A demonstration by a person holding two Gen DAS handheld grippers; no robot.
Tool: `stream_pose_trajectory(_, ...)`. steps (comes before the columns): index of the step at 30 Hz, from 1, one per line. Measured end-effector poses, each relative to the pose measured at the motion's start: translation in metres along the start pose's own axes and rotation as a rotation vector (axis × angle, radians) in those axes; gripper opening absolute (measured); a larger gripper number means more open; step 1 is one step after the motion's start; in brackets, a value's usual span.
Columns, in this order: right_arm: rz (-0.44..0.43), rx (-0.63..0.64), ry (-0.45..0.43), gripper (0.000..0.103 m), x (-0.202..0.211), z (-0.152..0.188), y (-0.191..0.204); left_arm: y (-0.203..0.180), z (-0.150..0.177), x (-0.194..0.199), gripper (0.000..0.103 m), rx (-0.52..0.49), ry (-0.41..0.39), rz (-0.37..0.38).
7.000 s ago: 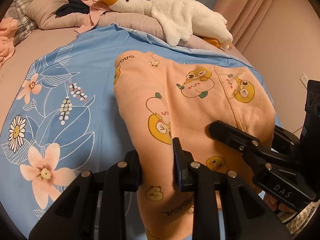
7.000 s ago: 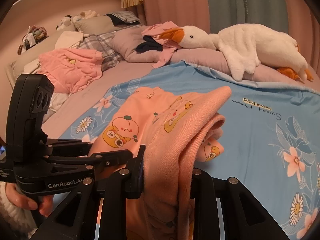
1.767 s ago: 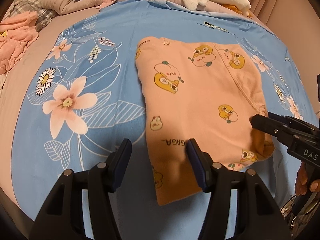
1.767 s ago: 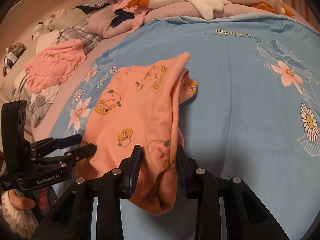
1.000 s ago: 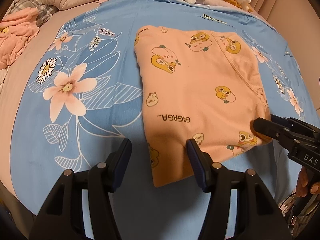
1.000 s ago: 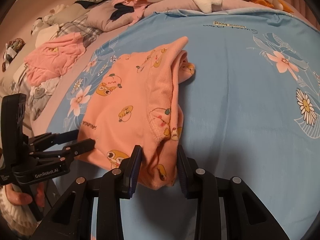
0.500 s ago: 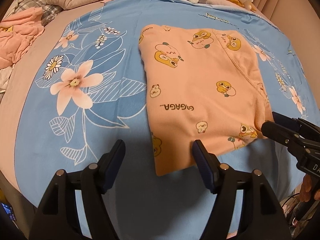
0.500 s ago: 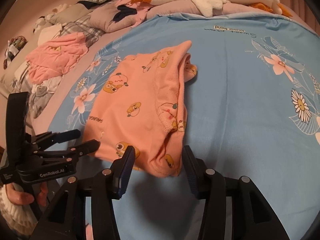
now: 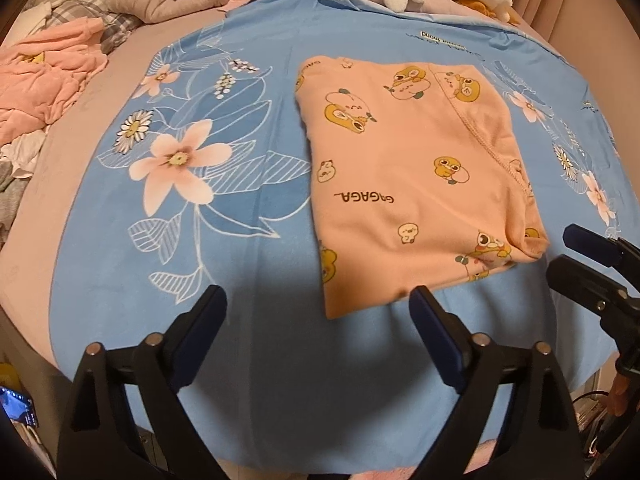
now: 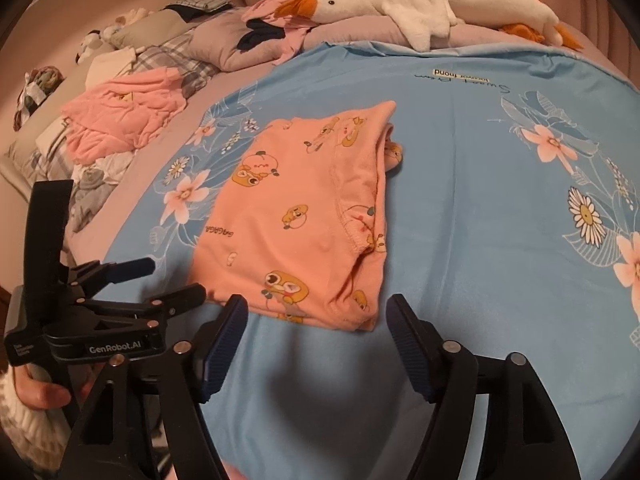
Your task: Fold small clothes
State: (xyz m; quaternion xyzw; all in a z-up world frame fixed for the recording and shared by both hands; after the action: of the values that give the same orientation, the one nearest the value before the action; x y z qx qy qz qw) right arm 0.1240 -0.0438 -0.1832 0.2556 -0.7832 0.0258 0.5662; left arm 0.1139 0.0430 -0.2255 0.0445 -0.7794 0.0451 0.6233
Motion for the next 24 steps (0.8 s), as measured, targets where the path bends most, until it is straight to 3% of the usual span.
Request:
stream_pose_trajectory(3,0.005,-0.001,-0.003,0.085,0.002,0.004,0.003,0.004,0.002,0.008,0.102,0.010,-0.023,-0.018)
stream_pose_trajectory(7,0.007,-0.001,-0.025,0.102,0.009,0.007,0.007,0.008,0.007,0.018,0.102,0.033,-0.034,-0.012)
stream_pose_trajectory(12,0.012,0.000,-0.035,0.102,0.014,0.012,0.009,0.010,0.013,0.038,0.102,0.059,-0.056,0.015)
stream_pose_trajectory(16,0.023,0.008,-0.042,0.102,0.018,0.016,0.013,0.013,0.020,0.052,0.102,0.077,-0.062,-0.008)
stream_pose_trajectory(24,0.032,0.049,-0.119,0.102,0.048,0.015,0.029,0.013,0.023,0.087,0.102,0.091,-0.134,0.014)
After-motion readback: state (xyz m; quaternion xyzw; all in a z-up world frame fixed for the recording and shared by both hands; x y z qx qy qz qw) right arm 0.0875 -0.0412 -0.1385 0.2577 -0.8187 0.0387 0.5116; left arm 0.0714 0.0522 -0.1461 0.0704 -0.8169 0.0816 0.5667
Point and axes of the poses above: each gripper's, at about its wrist camera, not at the fingertips, and x roughly against the way its jaws point, y to its left, z to its underside, the point moved 10 cm from there along -x, roughly the way its jaws point, and after that the axes turned 15 degrees about y, right-handed, at the moved point
